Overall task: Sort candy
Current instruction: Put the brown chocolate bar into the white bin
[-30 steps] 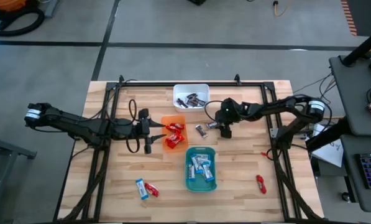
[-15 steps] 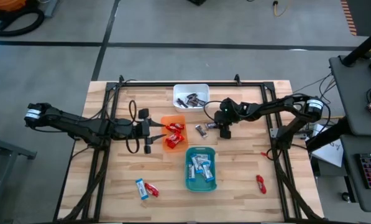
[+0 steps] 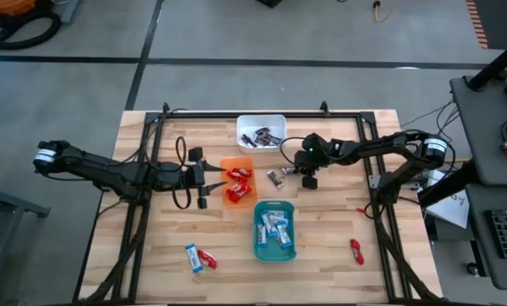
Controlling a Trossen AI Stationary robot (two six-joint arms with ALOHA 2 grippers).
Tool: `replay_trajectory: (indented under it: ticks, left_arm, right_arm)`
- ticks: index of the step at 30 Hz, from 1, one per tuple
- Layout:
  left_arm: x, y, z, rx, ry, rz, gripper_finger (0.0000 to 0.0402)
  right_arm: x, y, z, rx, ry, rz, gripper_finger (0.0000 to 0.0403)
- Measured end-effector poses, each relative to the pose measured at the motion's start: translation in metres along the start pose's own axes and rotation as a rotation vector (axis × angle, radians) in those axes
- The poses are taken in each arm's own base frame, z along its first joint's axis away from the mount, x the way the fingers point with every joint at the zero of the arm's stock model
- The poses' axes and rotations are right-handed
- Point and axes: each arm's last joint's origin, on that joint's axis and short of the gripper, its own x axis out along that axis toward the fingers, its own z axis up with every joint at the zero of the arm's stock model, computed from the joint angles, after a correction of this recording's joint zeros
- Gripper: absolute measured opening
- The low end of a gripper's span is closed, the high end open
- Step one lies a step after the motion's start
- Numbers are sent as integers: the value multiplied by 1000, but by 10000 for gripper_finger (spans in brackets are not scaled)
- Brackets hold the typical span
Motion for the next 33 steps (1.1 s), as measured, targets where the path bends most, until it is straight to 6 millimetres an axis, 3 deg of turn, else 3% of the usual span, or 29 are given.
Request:
replay_trajectory:
  ticks: [8,17,24,33]
  left_arm:
    - [0,0,0,-8,0,2,162]
    - [0,0,0,-8,0,1,162]
    - [0,0,0,-26,4,-2,162]
    - [0,-1,-3,-49,30,-7,162]
  right_arm:
    - [-35,-1,25,-8,-132,-41,43]
    - [-68,-17,87,-15,-321,-168,43]
    - [-57,-35,123,-7,-300,-189,43]
    - [-22,-63,140,34,-135,-177,43]
